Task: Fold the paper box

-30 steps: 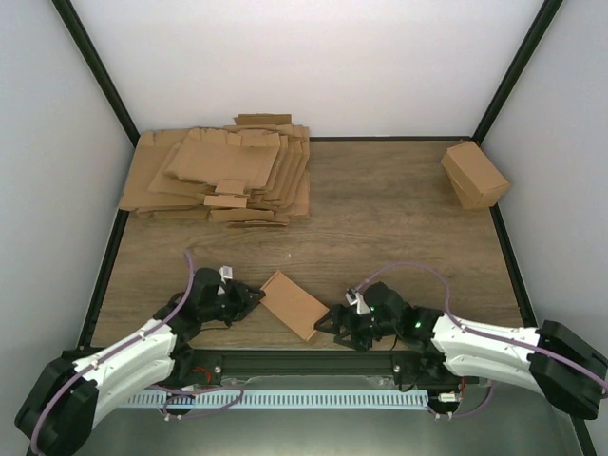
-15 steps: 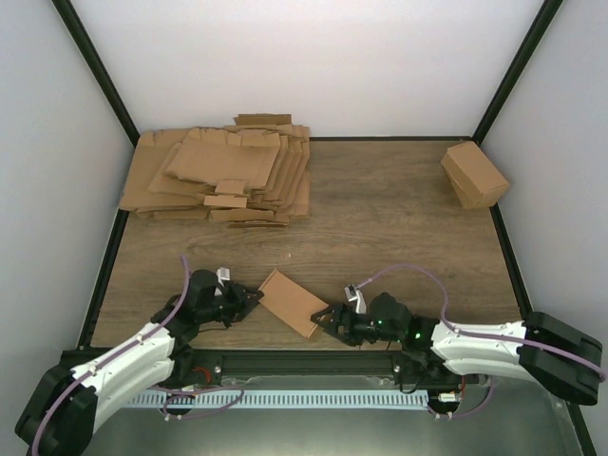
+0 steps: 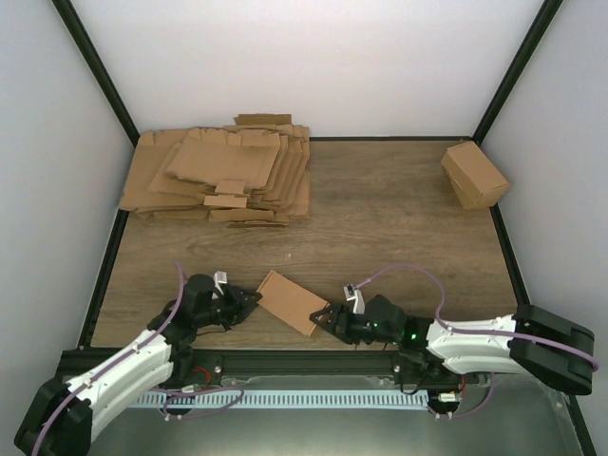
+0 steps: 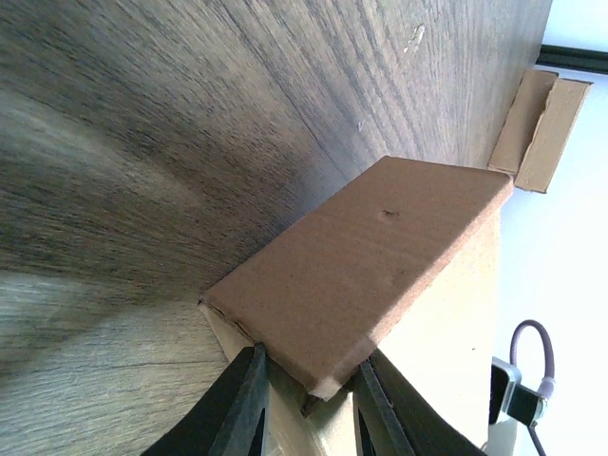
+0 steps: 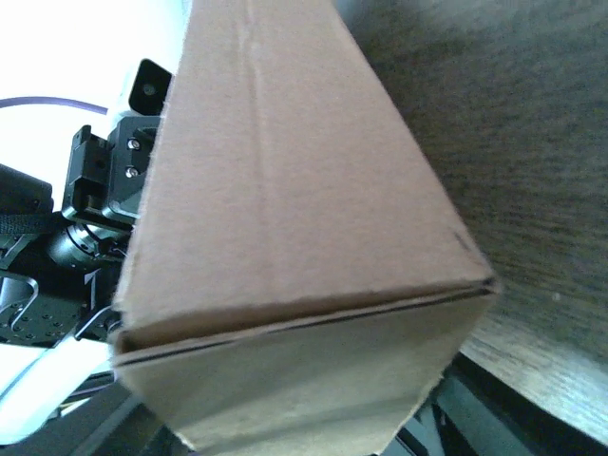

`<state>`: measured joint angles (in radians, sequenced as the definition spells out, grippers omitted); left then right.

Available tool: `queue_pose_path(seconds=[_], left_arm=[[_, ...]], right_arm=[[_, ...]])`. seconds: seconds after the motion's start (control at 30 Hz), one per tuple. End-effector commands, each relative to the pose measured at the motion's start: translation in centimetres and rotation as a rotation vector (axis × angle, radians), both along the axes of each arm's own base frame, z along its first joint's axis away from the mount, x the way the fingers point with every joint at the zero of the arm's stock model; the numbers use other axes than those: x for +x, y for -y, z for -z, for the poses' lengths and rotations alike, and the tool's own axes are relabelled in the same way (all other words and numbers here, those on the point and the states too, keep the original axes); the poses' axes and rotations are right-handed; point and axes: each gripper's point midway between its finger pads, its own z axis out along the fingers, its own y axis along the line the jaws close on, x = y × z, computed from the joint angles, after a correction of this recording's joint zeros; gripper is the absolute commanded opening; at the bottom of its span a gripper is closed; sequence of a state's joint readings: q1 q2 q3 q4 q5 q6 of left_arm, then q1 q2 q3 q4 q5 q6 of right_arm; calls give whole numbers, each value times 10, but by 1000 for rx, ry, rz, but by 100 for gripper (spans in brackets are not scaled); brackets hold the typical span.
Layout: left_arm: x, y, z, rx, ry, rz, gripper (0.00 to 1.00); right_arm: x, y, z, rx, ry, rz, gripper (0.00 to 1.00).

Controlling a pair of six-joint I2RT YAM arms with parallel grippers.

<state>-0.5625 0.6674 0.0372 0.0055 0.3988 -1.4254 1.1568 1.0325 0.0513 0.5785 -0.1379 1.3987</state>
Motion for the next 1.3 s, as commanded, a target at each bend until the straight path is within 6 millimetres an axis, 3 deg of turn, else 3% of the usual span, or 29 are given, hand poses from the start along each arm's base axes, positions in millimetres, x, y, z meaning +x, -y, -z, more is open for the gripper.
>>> queue_pose_path(seconds=[0.0,0.2,0.33,0.4,0.57,0.73,0.83,0.97,1.13,1.27], left_arm=[[-13,-10,21,51,-91,-13,25],[0,-8,-9,73,-17,-12,43],[14,-8,-54,118,74,-6,75],[19,-9,-75,139,114,-4,85],[31,-17,-143,195,258,-16,92],[38,-27,-211,231,418,-44,93],[40,-29,-237,239,471,-48,94],[43,-25,-240,258,475,-17,94],[46,-12,-230,222,464,22,94],[49,-4,-219,221,448,58,94]], right_arm=[[13,-8,-22,31,61,49,62],[21,-12,-33,0,85,69,52],[30,-13,-45,8,116,80,52],[40,-13,-55,18,145,77,52],[80,-2,-98,17,263,109,52],[124,31,-134,15,345,179,52],[154,59,-153,11,391,231,52],[196,110,-178,5,426,325,51],[241,210,-205,-29,457,548,52],[265,283,-226,-87,479,691,52]])
